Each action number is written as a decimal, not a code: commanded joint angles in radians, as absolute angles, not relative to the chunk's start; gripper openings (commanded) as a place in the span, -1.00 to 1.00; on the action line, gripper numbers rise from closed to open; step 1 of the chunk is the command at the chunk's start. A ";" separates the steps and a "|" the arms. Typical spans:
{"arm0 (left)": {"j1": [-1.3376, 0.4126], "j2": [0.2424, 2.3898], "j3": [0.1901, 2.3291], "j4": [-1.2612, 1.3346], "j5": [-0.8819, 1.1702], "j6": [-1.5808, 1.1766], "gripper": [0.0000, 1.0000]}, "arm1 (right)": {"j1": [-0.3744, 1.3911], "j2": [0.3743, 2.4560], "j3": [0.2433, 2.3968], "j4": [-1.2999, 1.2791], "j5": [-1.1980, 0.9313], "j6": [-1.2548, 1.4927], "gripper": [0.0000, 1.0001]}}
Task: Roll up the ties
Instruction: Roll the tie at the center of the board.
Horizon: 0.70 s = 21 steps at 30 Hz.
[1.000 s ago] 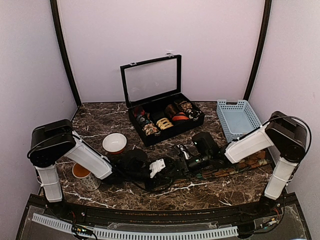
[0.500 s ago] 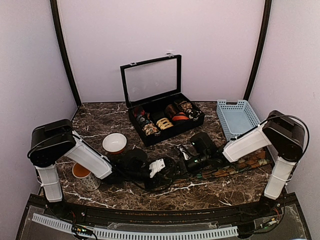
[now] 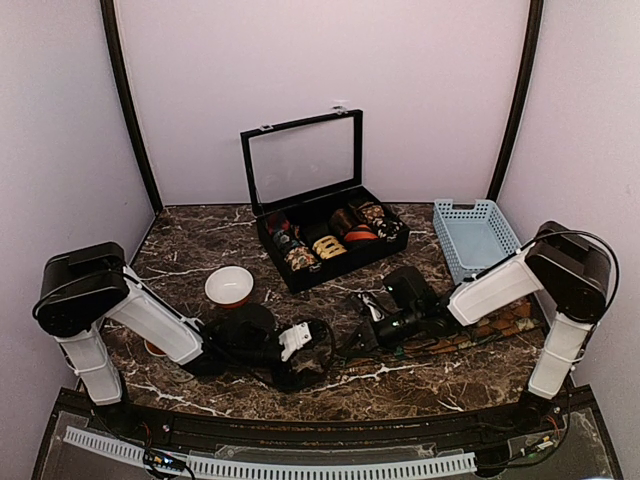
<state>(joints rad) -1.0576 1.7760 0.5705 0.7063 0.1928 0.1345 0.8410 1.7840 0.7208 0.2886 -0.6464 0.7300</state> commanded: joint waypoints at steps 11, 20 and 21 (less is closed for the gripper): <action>-1.080 2.015 0.661 0.993 0.220 0.036 0.48 | 0.810 1.745 0.628 0.186 -0.588 0.679 -1.00; -1.080 2.038 0.652 0.972 0.173 0.058 -0.06 | 0.799 1.734 0.602 0.187 -0.571 0.670 -1.00; -1.080 2.017 0.645 0.941 0.156 0.084 -0.14 | 0.800 1.730 0.602 0.197 -0.575 0.674 -1.00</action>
